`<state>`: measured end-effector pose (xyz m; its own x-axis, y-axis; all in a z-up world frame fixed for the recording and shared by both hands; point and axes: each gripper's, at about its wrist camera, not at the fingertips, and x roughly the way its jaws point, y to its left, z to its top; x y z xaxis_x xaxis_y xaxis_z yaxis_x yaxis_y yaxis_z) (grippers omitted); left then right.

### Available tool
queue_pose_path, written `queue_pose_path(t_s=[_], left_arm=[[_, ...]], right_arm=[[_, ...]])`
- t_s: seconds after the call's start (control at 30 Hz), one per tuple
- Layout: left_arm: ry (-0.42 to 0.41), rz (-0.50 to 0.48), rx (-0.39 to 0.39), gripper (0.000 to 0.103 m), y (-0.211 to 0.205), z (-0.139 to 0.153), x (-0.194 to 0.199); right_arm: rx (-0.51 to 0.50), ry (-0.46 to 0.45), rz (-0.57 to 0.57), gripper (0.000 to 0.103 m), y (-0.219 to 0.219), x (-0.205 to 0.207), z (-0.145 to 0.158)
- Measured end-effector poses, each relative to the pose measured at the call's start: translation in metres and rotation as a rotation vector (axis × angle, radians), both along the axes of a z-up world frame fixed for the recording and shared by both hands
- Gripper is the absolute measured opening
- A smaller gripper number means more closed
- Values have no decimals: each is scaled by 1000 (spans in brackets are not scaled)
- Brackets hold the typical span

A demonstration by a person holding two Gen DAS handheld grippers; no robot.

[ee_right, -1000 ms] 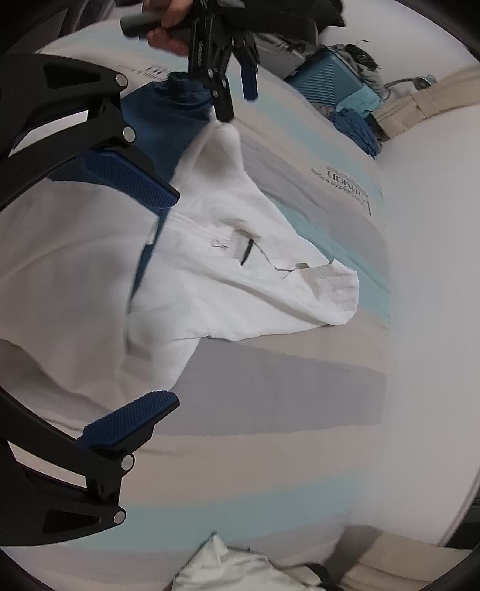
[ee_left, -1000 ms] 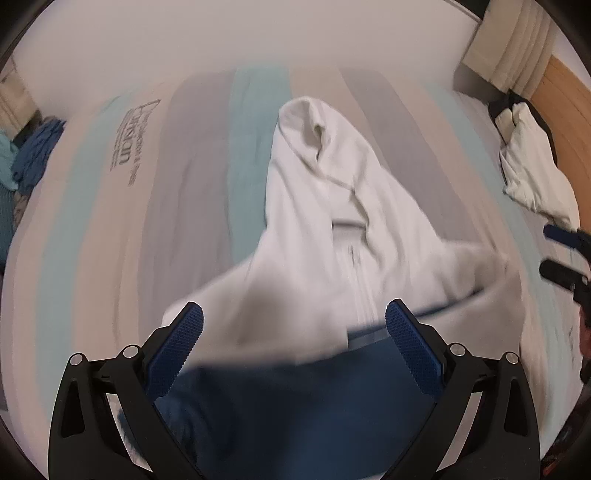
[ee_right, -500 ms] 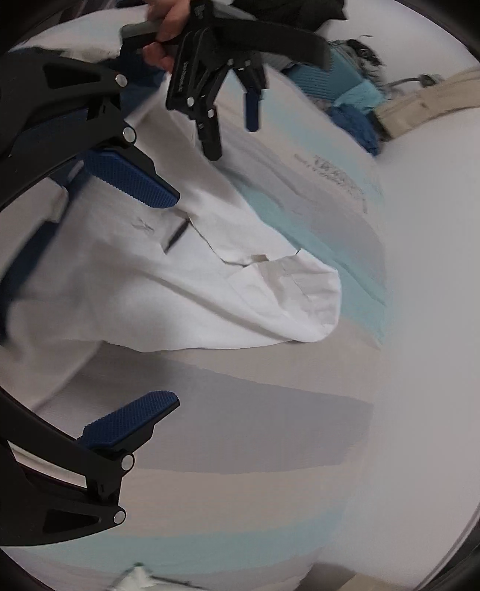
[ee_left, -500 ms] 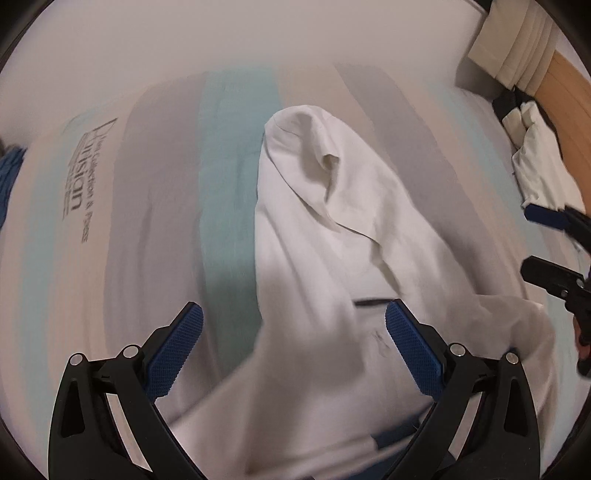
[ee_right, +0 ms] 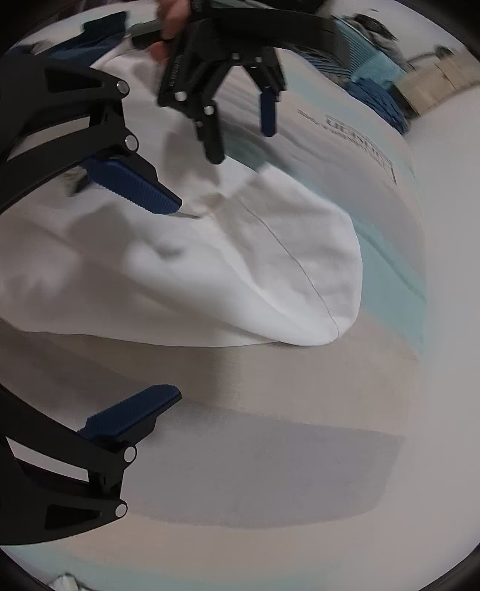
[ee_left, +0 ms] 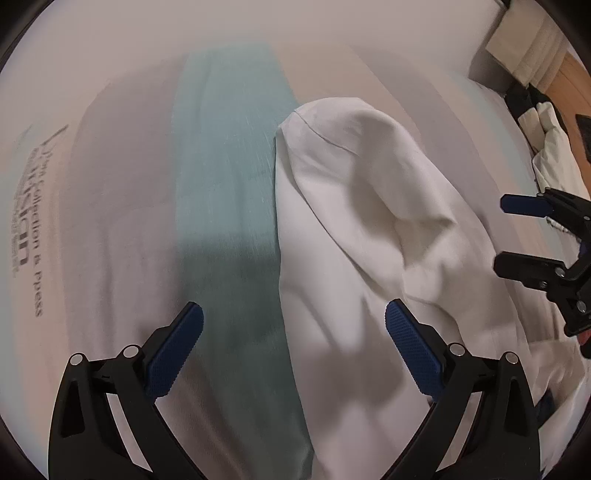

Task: Fold large clothes
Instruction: 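Grasp the white hood edge with the left tool while the right tool grasps beside it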

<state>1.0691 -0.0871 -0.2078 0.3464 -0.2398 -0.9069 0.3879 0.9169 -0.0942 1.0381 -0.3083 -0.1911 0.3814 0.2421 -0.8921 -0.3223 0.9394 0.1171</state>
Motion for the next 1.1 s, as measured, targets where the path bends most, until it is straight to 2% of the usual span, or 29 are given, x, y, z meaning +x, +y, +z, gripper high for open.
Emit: queue_pose_path(t_s=[0.2, 0.3, 0.33, 0.43, 0.53, 0.6, 0.63, 0.7, 0.8, 0.83, 0.87, 0.9, 0.97, 1.1], left_arm=[[6, 12, 25, 95, -3, -13, 26], [27, 21, 11, 80, -4, -21, 36], [33, 20, 6, 74, -5, -23, 39], [40, 25, -13, 68, -7, -29, 43], [42, 42, -36, 57, -5, -29, 51], [36, 42, -44, 43, -3, -26, 52], [36, 29, -60, 27, -4, -24, 53], [31, 21, -53, 25, -8, -22, 51], [44, 14, -39, 18, -13, -25, 54], [44, 14, -36, 12, -14, -26, 54], [44, 14, -38, 9, -14, -26, 54], [44, 19, -43, 3, -13, -26, 55], [13, 34, -41, 1, -17, -23, 55], [-12, 28, -46, 0, -23, -17, 48]], right_arm=[[47, 66, -96, 90, -9, 40, -26], [89, 96, -134, 87, -14, 52, -37], [109, 109, -143, 82, -16, 55, -40], [153, 142, -156, 66, -19, 63, -49], [169, 155, -139, 55, -15, 69, -53], [173, 159, -138, 53, -15, 70, -54], [174, 160, -142, 53, -16, 72, -55], [177, 169, -163, 51, -20, 75, -58], [183, 166, -165, 54, -21, 77, -60], [177, 167, -159, 47, -21, 76, -60], [171, 167, -148, 35, -20, 76, -60], [154, 162, -141, 30, -16, 77, -59], [128, 156, -130, 13, -14, 76, -57], [137, 139, -119, 7, -14, 70, -48]])
